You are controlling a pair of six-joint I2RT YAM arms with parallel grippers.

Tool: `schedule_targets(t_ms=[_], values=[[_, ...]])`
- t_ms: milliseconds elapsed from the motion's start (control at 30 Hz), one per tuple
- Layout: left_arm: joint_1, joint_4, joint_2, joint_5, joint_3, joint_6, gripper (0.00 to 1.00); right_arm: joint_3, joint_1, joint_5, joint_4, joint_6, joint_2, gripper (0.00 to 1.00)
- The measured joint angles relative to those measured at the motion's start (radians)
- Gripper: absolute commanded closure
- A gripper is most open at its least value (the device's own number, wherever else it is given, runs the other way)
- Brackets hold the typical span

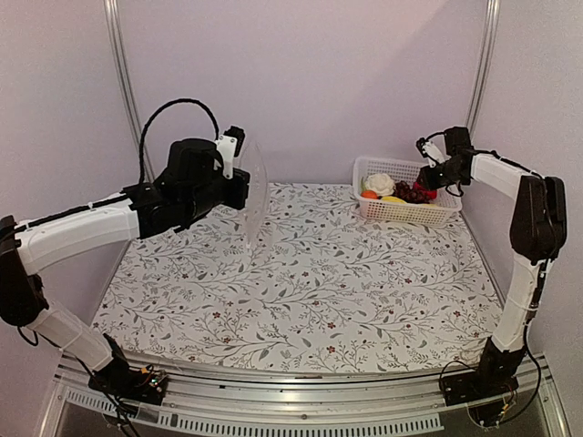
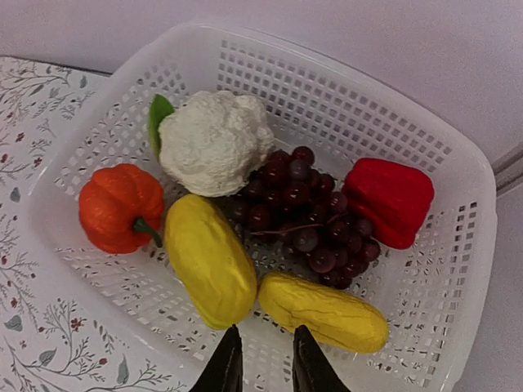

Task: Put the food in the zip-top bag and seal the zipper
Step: Adjust the bin at the corner of the board.

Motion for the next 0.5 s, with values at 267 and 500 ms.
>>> schedule_targets(t_ms=[267, 500], values=[[0.000, 0.002, -0.009, 0.025, 0.000, 0.000, 1.00, 0.122, -0.082, 0.126, 0.018, -0.016, 0.181, 0.95], [0.000, 0.002, -0.012, 0.026, -0.002, 0.000, 1.00, 0.071, -0.100, 0.154, 0.028, -0.035, 0.208, 0.99]])
